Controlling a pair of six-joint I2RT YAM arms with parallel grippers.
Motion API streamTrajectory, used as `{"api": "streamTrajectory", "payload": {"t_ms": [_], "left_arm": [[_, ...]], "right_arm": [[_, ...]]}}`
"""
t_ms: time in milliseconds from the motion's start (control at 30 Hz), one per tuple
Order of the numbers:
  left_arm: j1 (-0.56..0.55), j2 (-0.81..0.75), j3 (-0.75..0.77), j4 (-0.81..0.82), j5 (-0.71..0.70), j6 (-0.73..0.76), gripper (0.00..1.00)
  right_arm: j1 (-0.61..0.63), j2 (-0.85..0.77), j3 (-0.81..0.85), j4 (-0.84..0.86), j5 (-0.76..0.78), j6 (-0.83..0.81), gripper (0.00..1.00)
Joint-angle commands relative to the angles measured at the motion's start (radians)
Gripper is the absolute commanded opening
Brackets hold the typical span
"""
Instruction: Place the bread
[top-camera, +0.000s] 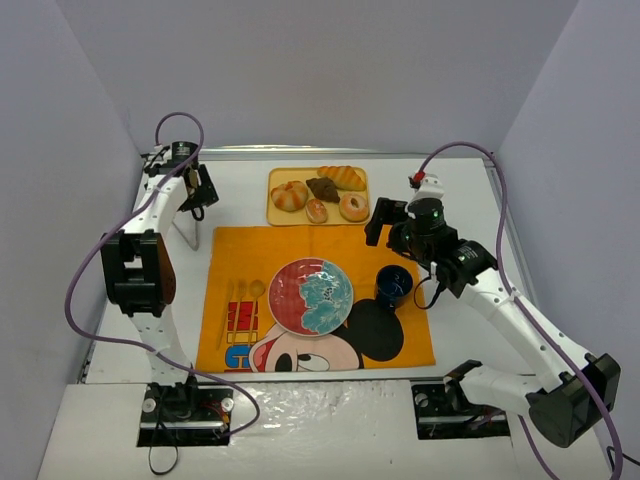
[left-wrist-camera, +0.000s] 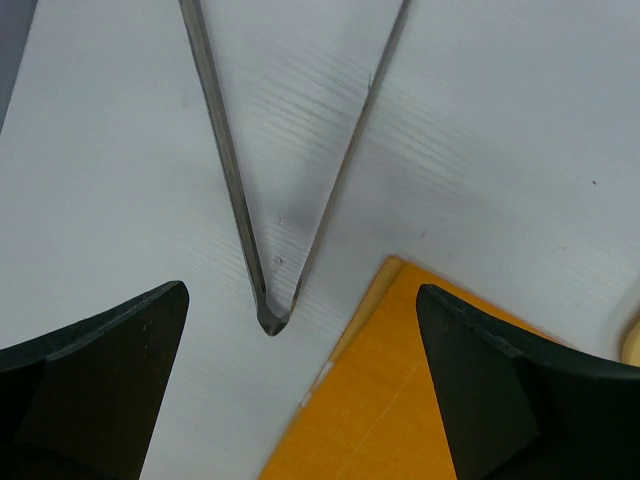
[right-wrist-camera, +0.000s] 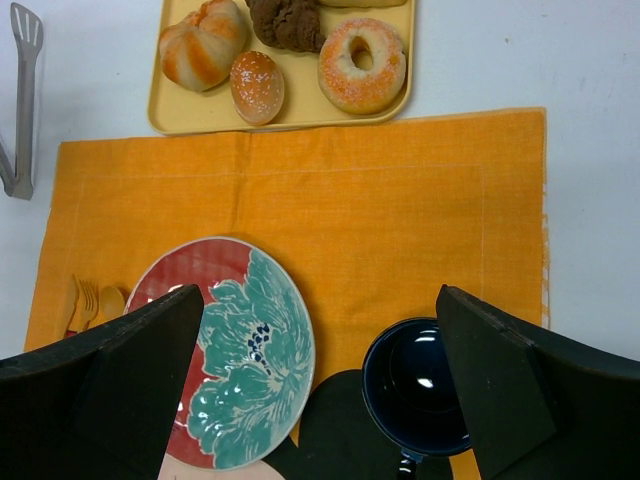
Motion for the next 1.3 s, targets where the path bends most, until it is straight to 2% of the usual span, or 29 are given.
{"api": "streamTrajectory", "payload": {"t_ms": [0,400,1267], "left_arm": [[0.038,-0.003,0.058,0.105,-0.003,-0.03,0.97],[0.056,0.085,0.061,0.171,0.006,-0.003,0.97],[0.108,0.106,-0.06,0.259,0.01,0.004,0.97]], "right_arm": [[-0.007,0.031,-0.001,0.056,0.002,-0.035,1.0],[-0.016,0.056,-0.022,0.089,-0.011,-0.067,1.0],[-0.048,0.059,-0.07,0.108,-0.05,-0.085,1.0]]}}
